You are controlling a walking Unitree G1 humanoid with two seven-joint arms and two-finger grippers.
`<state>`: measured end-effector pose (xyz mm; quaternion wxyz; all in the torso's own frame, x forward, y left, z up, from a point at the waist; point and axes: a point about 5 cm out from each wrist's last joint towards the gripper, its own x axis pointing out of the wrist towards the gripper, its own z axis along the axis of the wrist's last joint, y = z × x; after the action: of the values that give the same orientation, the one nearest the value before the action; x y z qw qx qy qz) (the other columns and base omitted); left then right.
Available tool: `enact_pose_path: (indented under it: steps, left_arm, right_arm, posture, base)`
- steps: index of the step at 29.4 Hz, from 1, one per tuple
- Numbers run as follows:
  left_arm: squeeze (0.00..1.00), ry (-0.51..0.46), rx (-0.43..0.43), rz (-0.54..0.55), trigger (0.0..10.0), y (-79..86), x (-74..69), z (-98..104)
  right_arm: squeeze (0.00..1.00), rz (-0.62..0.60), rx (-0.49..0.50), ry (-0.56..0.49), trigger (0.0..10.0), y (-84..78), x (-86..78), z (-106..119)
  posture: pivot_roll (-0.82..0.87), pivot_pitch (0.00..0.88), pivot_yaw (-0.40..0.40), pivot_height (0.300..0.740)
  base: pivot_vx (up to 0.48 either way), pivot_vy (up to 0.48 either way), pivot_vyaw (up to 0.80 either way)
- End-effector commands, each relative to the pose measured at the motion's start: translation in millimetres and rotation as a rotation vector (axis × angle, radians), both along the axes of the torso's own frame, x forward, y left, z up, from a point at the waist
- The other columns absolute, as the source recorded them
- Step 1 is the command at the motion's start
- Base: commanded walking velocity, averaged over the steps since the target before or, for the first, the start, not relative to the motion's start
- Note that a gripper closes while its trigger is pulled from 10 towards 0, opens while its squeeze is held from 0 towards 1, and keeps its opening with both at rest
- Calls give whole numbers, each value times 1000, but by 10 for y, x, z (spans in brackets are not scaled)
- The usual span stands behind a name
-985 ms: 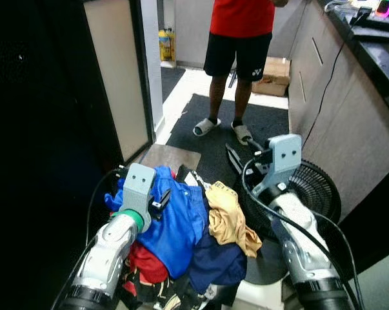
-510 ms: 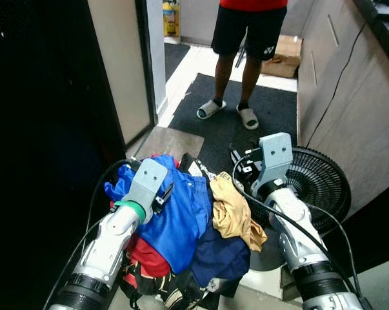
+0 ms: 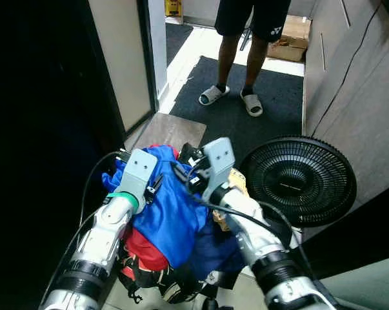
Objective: Clothes washing
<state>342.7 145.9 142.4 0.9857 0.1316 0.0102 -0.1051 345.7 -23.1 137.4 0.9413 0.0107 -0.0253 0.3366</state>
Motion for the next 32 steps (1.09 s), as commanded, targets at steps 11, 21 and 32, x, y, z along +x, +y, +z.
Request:
enact_pose_path:
  steps: [11,21,32]
  left_arm:
    - [0,42,-8,45,10000,131,-123,-129]
    - [0,48,-11,46,10000,118,-157,-105]
    - [0,48,-14,54,10000,128,-151,-98]
  right_arm:
    - [0,-41,-126,175,10000,-96,-61,-455]
    - [0,-67,-200,284,0,-204,-81,-676]
    - [0,-88,-63,228,0,-309,9,-514]
  posture:
    - [193,275,-5,740]
    - [190,287,7,740]
    - [184,284,14,740]
  base:
    - [0,0,0]
    - [0,0,0]
    - [0,0,0]
